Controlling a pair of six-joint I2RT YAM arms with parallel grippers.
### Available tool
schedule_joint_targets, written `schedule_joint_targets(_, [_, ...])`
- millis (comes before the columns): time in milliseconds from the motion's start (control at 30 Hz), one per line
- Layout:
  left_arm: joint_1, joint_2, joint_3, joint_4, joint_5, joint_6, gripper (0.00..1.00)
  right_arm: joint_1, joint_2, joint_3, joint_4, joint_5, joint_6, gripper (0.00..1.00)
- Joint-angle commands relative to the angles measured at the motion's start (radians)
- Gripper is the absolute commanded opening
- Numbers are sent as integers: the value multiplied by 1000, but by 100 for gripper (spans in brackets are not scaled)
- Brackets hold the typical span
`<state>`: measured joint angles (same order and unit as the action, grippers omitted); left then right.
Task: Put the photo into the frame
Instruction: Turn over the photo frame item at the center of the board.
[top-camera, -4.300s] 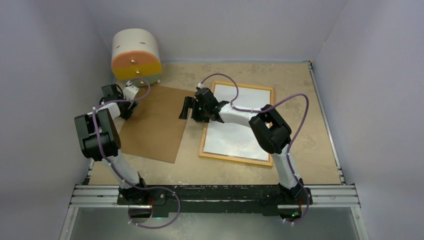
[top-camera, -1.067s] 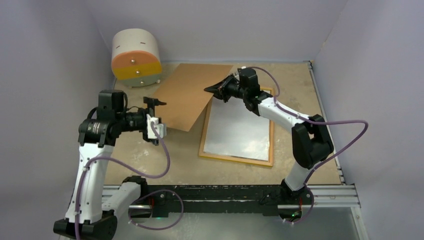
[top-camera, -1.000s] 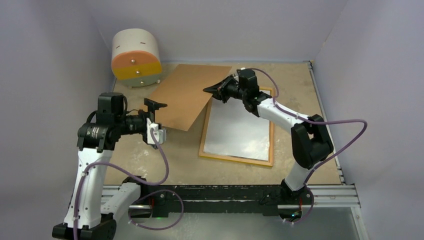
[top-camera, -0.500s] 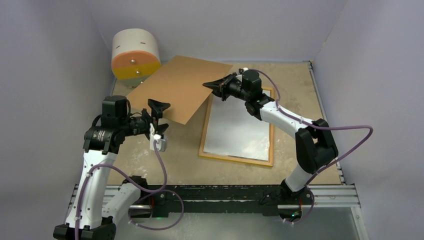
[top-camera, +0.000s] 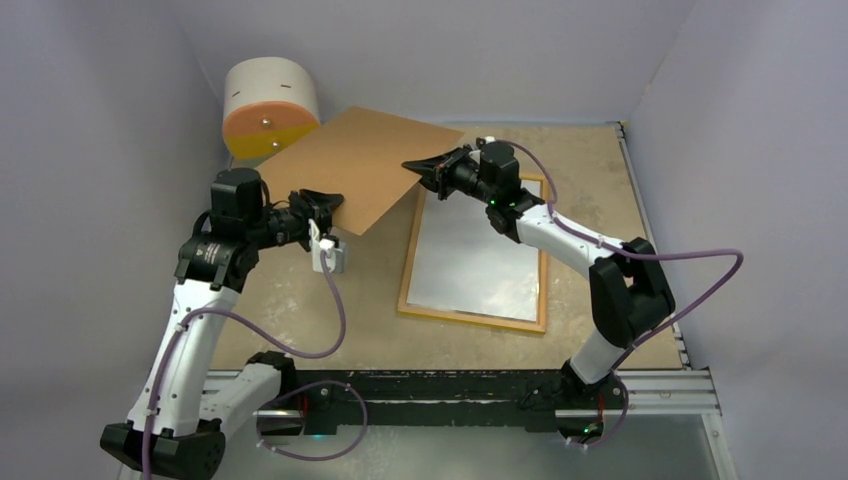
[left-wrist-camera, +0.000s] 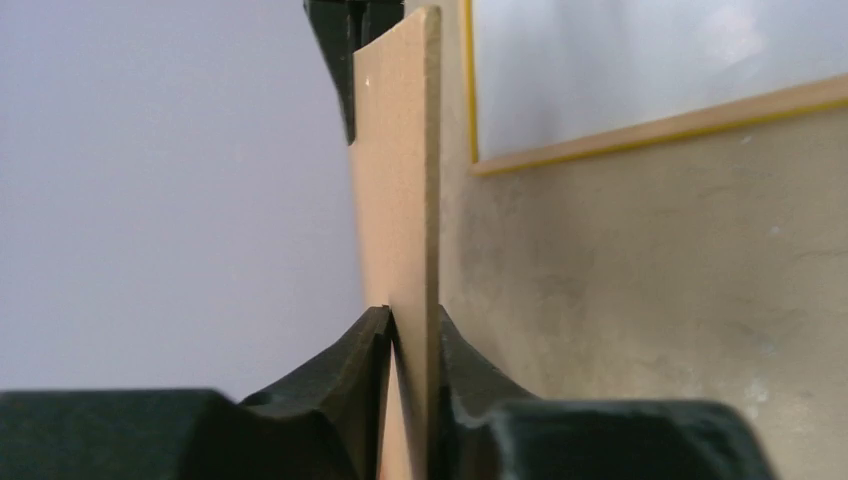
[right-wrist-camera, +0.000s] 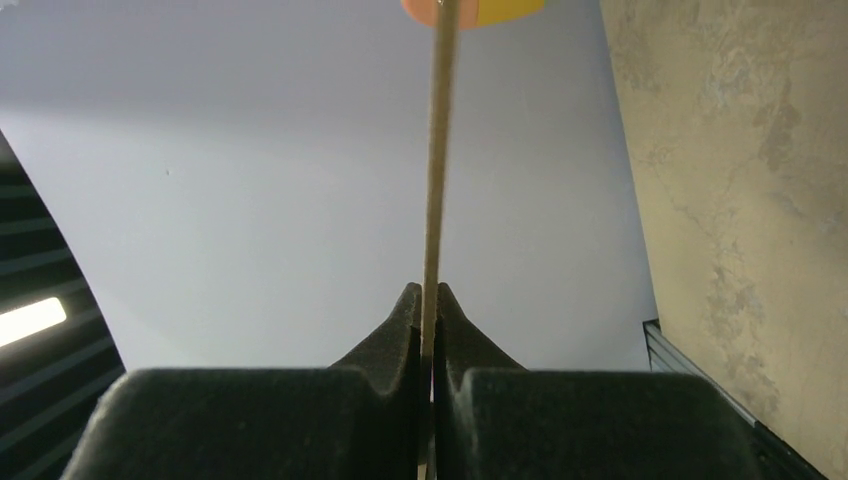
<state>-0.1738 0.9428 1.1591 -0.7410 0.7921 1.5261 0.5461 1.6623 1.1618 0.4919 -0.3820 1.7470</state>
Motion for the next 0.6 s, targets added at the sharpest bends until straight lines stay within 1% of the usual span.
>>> schedule_joint_targets(0, [-29, 34, 59, 133, -54, -62, 1, 40, -77, 37, 81, -23, -25, 0])
schedule_joint_targets(67, [-31, 23, 43, 197, -64, -72, 0, 40, -94, 7, 88, -27, -25, 2])
schedule_joint_targets(133, [-39, 7, 22, 247, -67, -54, 0, 40, -103, -8, 86, -34, -32, 11])
schedule_joint_targets(167, [-44, 4, 19, 258, -70, -45, 0, 39, -106, -10, 75, -43, -45, 20])
schedule_joint_targets(267, [-58, 20, 43, 260, -89, -49, 0, 37, -128, -25, 49, -117, -97, 51])
schedule_joint_targets(300, [-59, 30, 61, 248, -91, -57, 0, 28, -137, -31, 46, -143, -127, 60])
schedule_joint_targets(367, [-59, 55, 105, 200, -86, -61, 0, -6, -162, -50, 52, -241, -209, 72])
schedule_joint_targets(400, [-59, 68, 132, 161, -78, -55, 0, -33, -177, -58, 55, -290, -265, 76])
schedule_joint_targets(467, [-61, 103, 190, 75, -62, -48, 0, -63, -205, -41, 10, -398, -405, 88])
schedule_joint_targets(500, [-62, 121, 220, 32, -56, -50, 0, -76, -212, 0, -66, -453, -570, 91])
schedule_joint_targets(533, [-64, 145, 257, -19, -52, -50, 0, -80, -217, 69, -230, -507, -717, 97])
schedule_joint_targets(567, [-66, 161, 284, -51, -50, -48, 0, -81, -225, 126, -397, -516, -892, 99])
